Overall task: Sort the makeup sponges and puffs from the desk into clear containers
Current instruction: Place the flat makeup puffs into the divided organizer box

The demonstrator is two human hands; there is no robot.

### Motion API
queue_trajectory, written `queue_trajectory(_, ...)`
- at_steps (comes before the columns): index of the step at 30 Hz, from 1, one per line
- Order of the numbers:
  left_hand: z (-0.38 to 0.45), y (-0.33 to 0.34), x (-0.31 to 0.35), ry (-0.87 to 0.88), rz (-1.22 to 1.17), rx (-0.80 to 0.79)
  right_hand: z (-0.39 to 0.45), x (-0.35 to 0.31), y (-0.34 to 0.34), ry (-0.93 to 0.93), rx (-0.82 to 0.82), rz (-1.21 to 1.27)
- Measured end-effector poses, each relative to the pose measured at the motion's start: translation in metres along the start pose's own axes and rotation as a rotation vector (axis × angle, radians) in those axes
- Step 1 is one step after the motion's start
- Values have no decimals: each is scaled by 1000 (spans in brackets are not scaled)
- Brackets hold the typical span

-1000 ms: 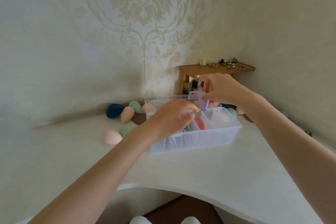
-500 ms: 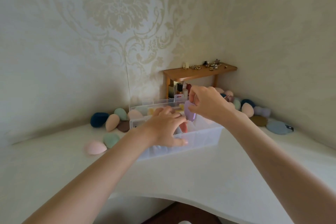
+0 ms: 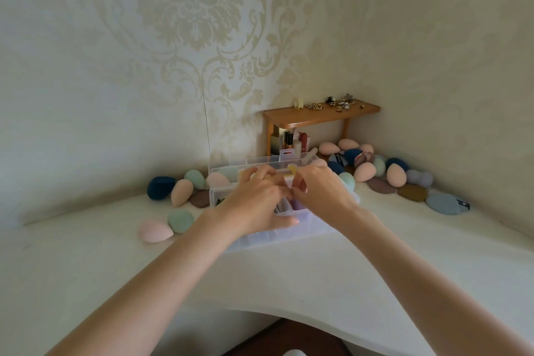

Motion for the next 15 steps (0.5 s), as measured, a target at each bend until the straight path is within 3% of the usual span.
queue_trajectory(4,1,2,-1,-21,-8,16,-4,4,2,7,-7,16)
queue_trajectory(8,-13,-14,-18,-42,-275,64,-1,2,8,-3,-134,-82)
queue_trajectory(11,-31,-35,-57,-164,-466,185,14,-16,-17,-85,54,-78)
queue_trajectory(13,-46,-44,-89,-284,-467,248,25,-44,-32,-162,164,40)
queue_trajectory(15,-60,-43,-116,-389,-426,219,36,-82,-29,-292,130,61)
Point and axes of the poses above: each hand's wrist, its own z-axis towards the middle knuckle, its own y-axis out of the palm, x = y × z, the point moved 8 cm from there along z, towards the middle knuckle, and after that the axes turned 9 degrees about -y, right-handed, at the moved point
